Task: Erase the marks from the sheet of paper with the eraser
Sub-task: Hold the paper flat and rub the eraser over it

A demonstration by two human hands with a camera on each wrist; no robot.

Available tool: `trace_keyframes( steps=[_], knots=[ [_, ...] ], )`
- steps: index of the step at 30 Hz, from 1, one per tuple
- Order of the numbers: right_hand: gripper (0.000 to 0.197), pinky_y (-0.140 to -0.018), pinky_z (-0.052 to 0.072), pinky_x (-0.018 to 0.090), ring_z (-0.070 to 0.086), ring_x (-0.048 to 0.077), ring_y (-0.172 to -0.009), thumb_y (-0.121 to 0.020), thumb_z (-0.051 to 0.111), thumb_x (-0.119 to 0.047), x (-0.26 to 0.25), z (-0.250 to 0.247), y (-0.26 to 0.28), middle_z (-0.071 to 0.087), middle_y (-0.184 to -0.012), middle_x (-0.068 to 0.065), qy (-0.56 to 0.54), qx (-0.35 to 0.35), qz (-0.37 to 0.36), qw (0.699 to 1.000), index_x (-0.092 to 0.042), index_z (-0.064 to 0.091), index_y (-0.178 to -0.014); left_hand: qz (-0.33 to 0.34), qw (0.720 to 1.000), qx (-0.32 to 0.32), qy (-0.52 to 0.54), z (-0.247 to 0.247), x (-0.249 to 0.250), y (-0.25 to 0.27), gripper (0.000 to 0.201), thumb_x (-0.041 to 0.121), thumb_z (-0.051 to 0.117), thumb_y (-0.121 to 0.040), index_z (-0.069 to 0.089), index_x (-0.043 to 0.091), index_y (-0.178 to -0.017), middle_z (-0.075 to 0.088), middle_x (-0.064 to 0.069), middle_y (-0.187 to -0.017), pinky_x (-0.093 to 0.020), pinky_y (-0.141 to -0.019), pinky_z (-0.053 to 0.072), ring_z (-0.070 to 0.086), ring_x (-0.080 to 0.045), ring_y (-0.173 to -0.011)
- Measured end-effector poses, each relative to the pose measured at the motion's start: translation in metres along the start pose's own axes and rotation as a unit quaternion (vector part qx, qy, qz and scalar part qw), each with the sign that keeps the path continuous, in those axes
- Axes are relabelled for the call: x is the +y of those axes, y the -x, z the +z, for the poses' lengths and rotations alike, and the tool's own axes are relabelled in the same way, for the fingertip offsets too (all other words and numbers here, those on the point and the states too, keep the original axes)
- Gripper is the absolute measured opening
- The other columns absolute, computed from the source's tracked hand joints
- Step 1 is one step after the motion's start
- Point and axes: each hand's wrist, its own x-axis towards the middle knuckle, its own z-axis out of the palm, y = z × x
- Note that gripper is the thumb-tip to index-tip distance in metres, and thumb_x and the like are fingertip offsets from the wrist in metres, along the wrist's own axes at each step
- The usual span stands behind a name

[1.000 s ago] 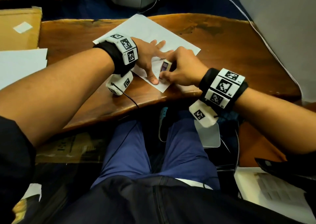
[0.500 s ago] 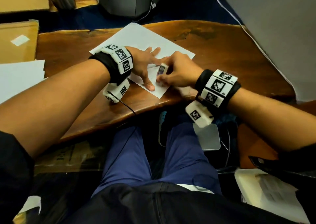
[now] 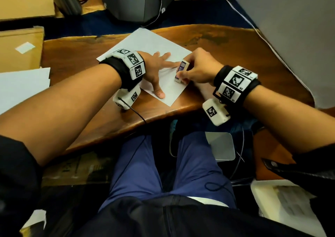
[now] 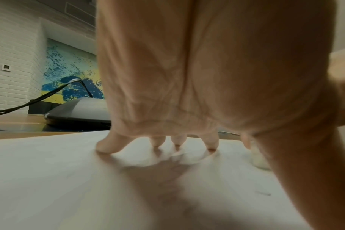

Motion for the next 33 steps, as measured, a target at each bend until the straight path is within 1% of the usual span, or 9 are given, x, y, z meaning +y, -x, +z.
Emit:
trace_keyframes(
  steps=[5,9,13,17,21,24,27,31,33],
  knots=[
    [0.02,-0.074,0.061,0.03,0.073,0.015,-0.071,-0.086,0.075,-0.017,0.005,-0.013,-0.007,0.076,-0.087,0.01,-0.107,0.009,0.05,0.993,-0.004,0.072,-0.101,-0.023,0.999,-0.006,-0.023,-0.008,0.012,0.001,0.138,0.059,0.085,-0.046,-0.01,0.056,-0.147,-0.022,0.005,-0.162,-0.061,-0.117,0.006,-0.012,-0.029,-0.15],
    [0.017,-0.064,0.056,0.02,0.073,0.012,-0.074,-0.088,0.073,-0.017,-0.001,-0.004,0.0,0.076,-0.089,0.007,-0.078,-0.048,0.042,0.995,-0.007,0.072,-0.102,-0.026,0.999,-0.007,-0.028,-0.008,0.012,0.001,0.136,0.059,0.085,-0.049,-0.01,0.055,-0.147,-0.022,0.005,-0.161,-0.061,-0.117,0.007,-0.012,-0.029,-0.15],
    [0.021,-0.057,0.054,0.017,0.071,0.012,-0.069,-0.089,0.072,-0.014,0.0,-0.014,-0.003,0.075,-0.093,0.011,-0.12,-0.008,0.066,0.991,-0.003,0.07,-0.106,-0.025,0.999,-0.012,-0.023,-0.008,0.013,0.0,0.142,0.062,0.081,-0.039,-0.011,0.056,-0.147,-0.022,0.004,-0.162,-0.062,-0.117,0.007,-0.012,-0.03,-0.149],
    [0.012,-0.063,0.056,0.018,0.072,0.012,-0.073,-0.089,0.072,-0.015,-0.007,-0.002,0.005,0.075,-0.088,0.006,-0.075,-0.079,0.041,0.993,-0.008,0.071,-0.099,-0.028,0.999,-0.011,-0.03,-0.008,0.012,0.001,0.137,0.057,0.085,-0.049,-0.009,0.052,-0.149,-0.023,0.004,-0.161,-0.062,-0.117,0.008,-0.012,-0.029,-0.15],
    [0.027,-0.06,0.055,0.017,0.071,0.013,-0.073,-0.089,0.071,-0.015,-0.005,-0.017,-0.002,0.074,-0.094,0.01,-0.106,-0.011,0.077,0.991,-0.003,0.068,-0.113,-0.023,0.999,-0.007,-0.037,-0.007,0.011,-0.002,0.138,0.058,0.086,-0.05,-0.012,0.055,-0.147,-0.022,0.004,-0.161,-0.064,-0.116,0.008,-0.012,-0.031,-0.149],
    [0.016,-0.05,0.049,0.011,0.069,0.007,-0.067,-0.088,0.073,-0.016,-0.009,-0.006,0.006,0.073,-0.085,0.003,-0.07,-0.039,0.056,0.995,-0.009,0.07,-0.102,-0.029,0.999,-0.009,-0.034,-0.007,0.012,0.0,0.138,0.057,0.086,-0.05,-0.011,0.053,-0.148,-0.023,0.004,-0.161,-0.062,-0.117,0.007,-0.013,-0.03,-0.149],
    [0.015,-0.053,0.052,0.014,0.07,0.008,-0.065,-0.087,0.074,-0.014,-0.008,-0.001,0.008,0.075,-0.086,0.006,-0.085,-0.068,0.058,0.992,-0.007,0.07,-0.1,-0.021,0.999,-0.001,-0.028,-0.005,0.011,0.0,0.137,0.055,0.088,-0.052,-0.01,0.051,-0.149,-0.022,0.005,-0.161,-0.061,-0.117,0.007,-0.014,-0.029,-0.149],
    [0.016,-0.051,0.052,0.016,0.069,0.01,-0.065,-0.086,0.075,-0.016,0.004,-0.023,-0.002,0.074,-0.085,0.007,-0.121,0.042,0.111,0.986,-0.006,0.072,-0.1,-0.004,1.0,-0.001,-0.026,-0.005,0.006,0.001,0.137,0.057,0.087,-0.05,-0.009,0.055,-0.148,-0.02,0.005,-0.162,-0.063,-0.117,0.007,-0.012,-0.029,-0.15],
    [0.017,-0.062,0.057,0.021,0.07,0.014,-0.071,-0.087,0.075,-0.016,0.009,-0.022,0.0,0.075,-0.087,0.009,-0.108,0.027,0.1,0.989,-0.006,0.072,-0.101,0.016,1.0,-0.007,-0.017,-0.009,0.003,0.003,0.127,0.059,0.084,-0.055,-0.001,0.054,-0.15,-0.016,0.007,-0.163,-0.06,-0.118,0.006,-0.009,-0.027,-0.15]
  ],
)
